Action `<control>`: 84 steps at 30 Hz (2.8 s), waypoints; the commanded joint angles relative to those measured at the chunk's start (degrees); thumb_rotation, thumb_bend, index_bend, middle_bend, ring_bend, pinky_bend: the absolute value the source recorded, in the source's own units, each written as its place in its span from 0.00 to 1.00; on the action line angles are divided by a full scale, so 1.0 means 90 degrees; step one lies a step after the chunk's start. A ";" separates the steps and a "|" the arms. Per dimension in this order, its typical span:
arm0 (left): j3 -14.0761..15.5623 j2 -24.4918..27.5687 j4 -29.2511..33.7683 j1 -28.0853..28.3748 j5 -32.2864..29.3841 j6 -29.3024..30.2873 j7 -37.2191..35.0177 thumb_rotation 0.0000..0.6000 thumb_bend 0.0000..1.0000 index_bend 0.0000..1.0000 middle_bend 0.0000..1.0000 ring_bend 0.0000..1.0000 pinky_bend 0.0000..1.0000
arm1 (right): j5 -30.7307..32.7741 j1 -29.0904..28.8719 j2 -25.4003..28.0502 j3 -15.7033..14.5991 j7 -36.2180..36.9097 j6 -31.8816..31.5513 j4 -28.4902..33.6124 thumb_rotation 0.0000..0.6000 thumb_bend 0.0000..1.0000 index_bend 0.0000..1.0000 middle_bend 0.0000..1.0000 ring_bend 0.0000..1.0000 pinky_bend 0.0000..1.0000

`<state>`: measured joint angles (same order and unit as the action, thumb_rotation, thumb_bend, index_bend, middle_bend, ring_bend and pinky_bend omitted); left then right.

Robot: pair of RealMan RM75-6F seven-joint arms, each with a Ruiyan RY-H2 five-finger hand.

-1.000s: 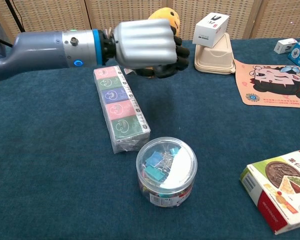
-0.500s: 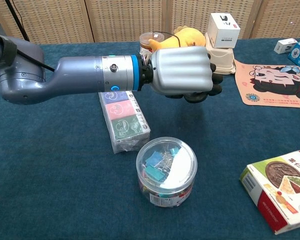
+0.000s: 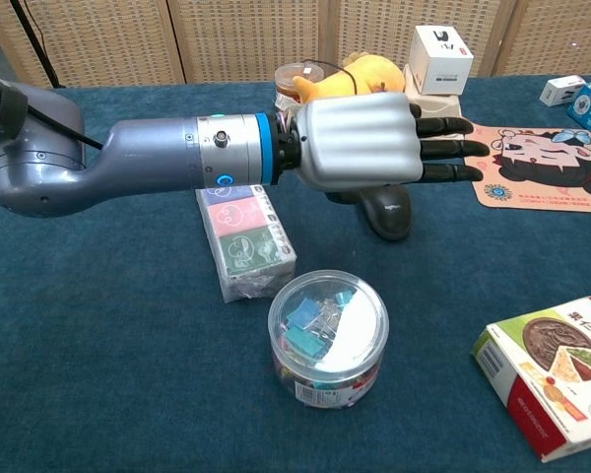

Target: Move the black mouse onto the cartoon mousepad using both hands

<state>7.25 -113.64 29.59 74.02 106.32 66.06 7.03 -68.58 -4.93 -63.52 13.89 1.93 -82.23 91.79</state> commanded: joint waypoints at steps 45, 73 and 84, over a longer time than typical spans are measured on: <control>-0.0658 0.5450 0.6775 -0.5339 -0.3643 0.2172 -0.1133 1.00 0.08 0.00 0.00 0.00 0.00 | 0.0852 -0.1731 -0.0632 0.0216 -0.2785 0.1628 0.0805 1.00 0.00 0.00 0.00 0.00 0.00; -0.1297 0.5870 0.6746 -0.5885 -0.3450 0.1526 -0.2059 1.00 0.08 0.00 0.00 0.00 0.00 | 0.1317 -0.4205 -0.4095 0.0538 -0.3560 0.2029 -0.1151 1.00 0.00 0.00 0.00 0.00 0.00; -0.1441 0.5875 0.6719 -0.5957 -0.3378 0.1359 -0.2119 1.00 0.08 0.00 0.00 0.00 0.00 | 0.1138 -0.4339 -0.4803 0.0477 -0.3299 0.1839 -0.1675 1.00 0.00 0.00 0.00 0.00 0.00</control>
<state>-5.69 -60.76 90.05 20.44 75.89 78.33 -12.04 -58.28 -43.76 -106.21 18.37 -27.91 -65.75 77.25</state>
